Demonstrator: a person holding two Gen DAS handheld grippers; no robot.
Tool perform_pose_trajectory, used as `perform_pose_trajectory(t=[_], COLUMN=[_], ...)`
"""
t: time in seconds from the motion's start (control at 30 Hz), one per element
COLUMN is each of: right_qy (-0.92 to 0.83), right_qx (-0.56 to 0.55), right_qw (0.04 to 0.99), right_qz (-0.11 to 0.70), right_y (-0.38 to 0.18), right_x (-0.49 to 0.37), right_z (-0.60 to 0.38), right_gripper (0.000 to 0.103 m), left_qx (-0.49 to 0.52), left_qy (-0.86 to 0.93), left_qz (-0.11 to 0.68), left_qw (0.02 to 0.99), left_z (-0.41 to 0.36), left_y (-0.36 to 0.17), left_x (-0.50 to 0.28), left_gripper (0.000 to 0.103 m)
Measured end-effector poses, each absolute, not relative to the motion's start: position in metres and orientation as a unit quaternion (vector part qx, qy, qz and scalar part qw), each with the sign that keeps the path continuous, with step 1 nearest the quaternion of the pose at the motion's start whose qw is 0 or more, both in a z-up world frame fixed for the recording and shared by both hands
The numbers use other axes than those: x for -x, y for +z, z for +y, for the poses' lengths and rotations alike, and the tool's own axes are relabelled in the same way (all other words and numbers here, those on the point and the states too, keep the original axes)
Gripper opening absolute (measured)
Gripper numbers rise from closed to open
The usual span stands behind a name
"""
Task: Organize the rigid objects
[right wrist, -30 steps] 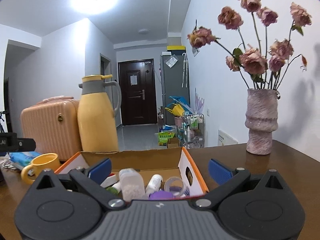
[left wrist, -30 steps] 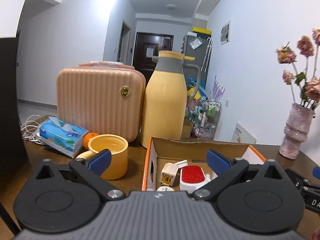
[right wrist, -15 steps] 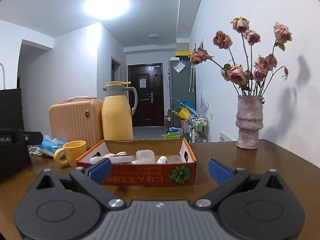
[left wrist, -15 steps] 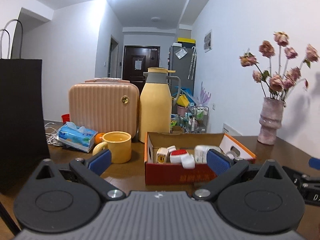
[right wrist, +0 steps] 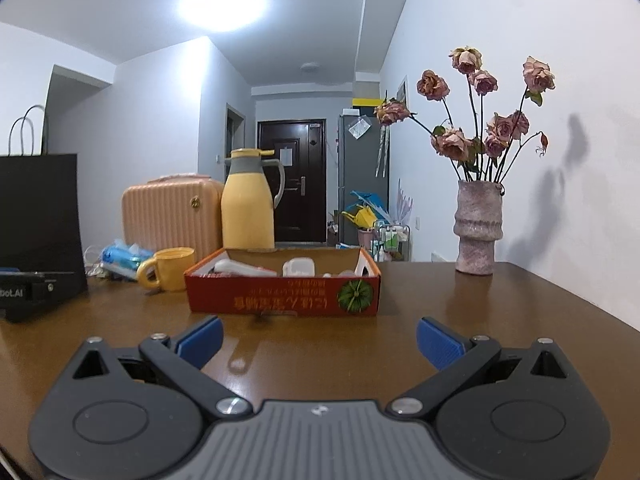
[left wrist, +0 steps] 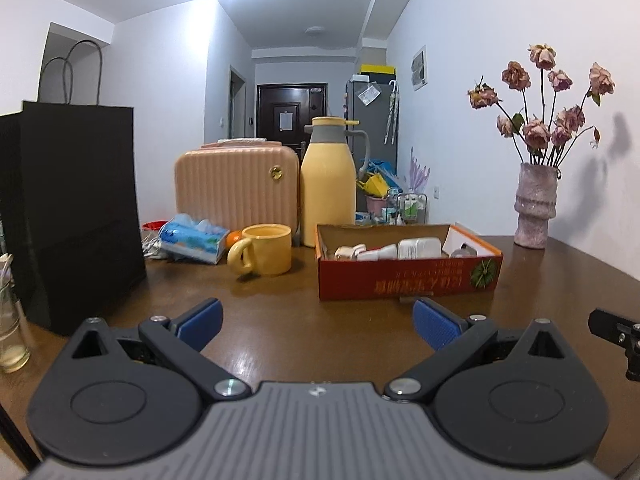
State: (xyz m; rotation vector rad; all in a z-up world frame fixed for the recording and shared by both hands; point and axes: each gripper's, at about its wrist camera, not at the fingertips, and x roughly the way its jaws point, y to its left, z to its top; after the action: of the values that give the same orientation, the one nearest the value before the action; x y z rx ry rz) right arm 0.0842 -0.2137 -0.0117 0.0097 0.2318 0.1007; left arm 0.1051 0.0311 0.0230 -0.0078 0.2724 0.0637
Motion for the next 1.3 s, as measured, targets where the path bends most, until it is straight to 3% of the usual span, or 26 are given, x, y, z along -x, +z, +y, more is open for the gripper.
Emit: perform_pose_trajectory(t=[0.47,1.3], right_qy=[0.058,0.058], right_qx=[0.000,-0.001], right_qw=[0.990,0.990], right_qz=[0.127,0.126], right_y=[-0.017,-0.016], right_x=[-0.057,-0.055], right_z=[-0.207,-0.208], right_gripper=[0.103,0.103], left_qx=[0.006,0.012], left_qy=[0.038,0.039], left_qz=[0.137,0.137], left_qw=[0.990,0.990], left_z=[0.031,0.033], left_y=[0.011,0.011], left_x=[-0.064,-0.060], left_gripper=[0.103,0.103])
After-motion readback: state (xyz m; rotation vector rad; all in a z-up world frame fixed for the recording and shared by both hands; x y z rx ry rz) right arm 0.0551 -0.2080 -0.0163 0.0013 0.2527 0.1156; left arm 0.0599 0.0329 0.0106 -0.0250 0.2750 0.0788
